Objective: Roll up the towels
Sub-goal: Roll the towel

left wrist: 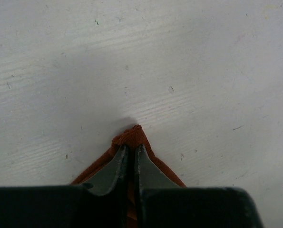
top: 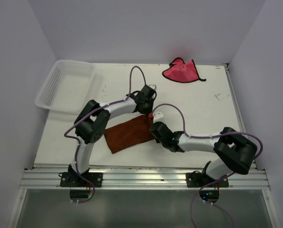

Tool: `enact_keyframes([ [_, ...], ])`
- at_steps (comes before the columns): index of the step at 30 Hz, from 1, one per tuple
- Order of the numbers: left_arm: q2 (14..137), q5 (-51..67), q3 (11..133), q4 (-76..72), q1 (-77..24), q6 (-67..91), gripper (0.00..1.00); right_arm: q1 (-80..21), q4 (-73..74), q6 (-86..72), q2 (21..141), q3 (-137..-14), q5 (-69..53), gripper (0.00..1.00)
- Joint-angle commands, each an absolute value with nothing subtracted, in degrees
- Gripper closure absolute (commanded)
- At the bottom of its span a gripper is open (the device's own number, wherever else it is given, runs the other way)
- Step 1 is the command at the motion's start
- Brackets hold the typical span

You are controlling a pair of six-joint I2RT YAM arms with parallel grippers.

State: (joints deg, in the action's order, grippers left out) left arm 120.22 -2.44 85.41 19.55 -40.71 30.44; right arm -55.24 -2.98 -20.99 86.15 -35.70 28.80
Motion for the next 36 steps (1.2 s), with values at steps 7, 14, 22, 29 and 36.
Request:
enact_keyframes([
  [7, 115.8, -5.3, 80.2, 11.5, -40.4, 33.7, 1.00, -59.1, -0.2, -20.4, 84.2, -38.1, 34.5, 1.00],
  [14, 106.8, -0.6, 65.6, -9.8, -38.1, 40.6, 1.00, -63.7, 4.7, -16.8, 85.4, -41.3, 41.7, 1.00],
  [22, 102.5, 3.8, 57.1, -25.0, -36.2, 42.9, 1.00, -69.9, 11.1, -13.2, 91.4, -47.5, 50.6, 1.00],
  [29, 102.8, 5.8, 54.6, -29.7, -35.1, 42.9, 1.00, -72.7, 16.4, -13.5, 98.3, -51.1, 53.3, 1.00],
  [36, 105.8, 9.0, 51.9, -37.7, -34.1, 45.8, 1.00, -72.9, 21.5, -14.7, 101.2, -53.2, 55.8, 1.00],
])
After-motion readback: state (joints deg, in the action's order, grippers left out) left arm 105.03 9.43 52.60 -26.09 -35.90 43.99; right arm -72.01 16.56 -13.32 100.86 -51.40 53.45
